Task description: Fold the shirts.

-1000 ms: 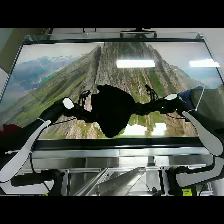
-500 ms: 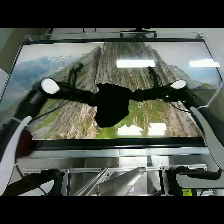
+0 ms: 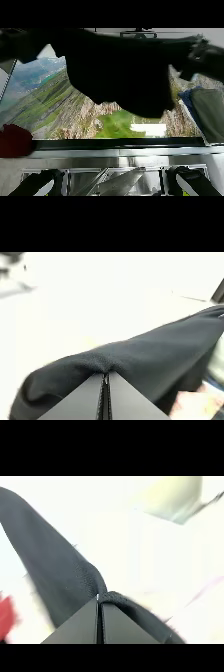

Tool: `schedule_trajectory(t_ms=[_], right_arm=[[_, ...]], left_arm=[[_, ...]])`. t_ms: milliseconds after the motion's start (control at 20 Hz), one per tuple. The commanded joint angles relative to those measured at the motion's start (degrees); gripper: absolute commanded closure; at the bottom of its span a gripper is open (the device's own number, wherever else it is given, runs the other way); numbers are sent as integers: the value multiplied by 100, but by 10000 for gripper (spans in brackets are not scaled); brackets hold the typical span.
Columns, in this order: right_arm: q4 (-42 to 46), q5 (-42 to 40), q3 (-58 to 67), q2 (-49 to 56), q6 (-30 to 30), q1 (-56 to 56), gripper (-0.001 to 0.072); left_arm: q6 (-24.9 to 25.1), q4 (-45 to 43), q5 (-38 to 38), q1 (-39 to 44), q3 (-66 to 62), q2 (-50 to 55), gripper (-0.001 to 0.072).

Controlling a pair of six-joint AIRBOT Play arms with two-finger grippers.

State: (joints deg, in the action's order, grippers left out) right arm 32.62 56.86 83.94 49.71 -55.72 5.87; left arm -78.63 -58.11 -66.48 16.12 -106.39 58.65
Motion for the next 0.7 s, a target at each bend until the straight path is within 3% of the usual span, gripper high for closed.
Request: schedule_trajectory(t_ms=[0,200,400,450,500,550,600,650], right_arm=[[1078,-129,400,-297,-566,4,694],[1285,334,354,750,-647,7,694],[1388,245,348,2490,-643,7,691],[1366,212,348,2981,-662,7,591],[1368,212,350,3392,-881,-7,352],[1368,284,352,3663,-1117,-48,280],[1370,446,352,3832,-1305,-144,281],[1368,629,352,3886,-1335,-264,282]], left_arm=[[-238,-400,-546,-11,-415,111,705],[-236,-380,-754,-210,190,901,703],[-81,-380,-756,-494,1117,1832,702],[-7,-387,-756,-590,1353,2103,702],[44,-385,-776,-702,1543,2343,567],[81,-387,-815,-859,1700,2590,302],[83,-387,-890,-1058,1764,2837,20],[83,-382,-994,-1235,1762,3056,-3]])
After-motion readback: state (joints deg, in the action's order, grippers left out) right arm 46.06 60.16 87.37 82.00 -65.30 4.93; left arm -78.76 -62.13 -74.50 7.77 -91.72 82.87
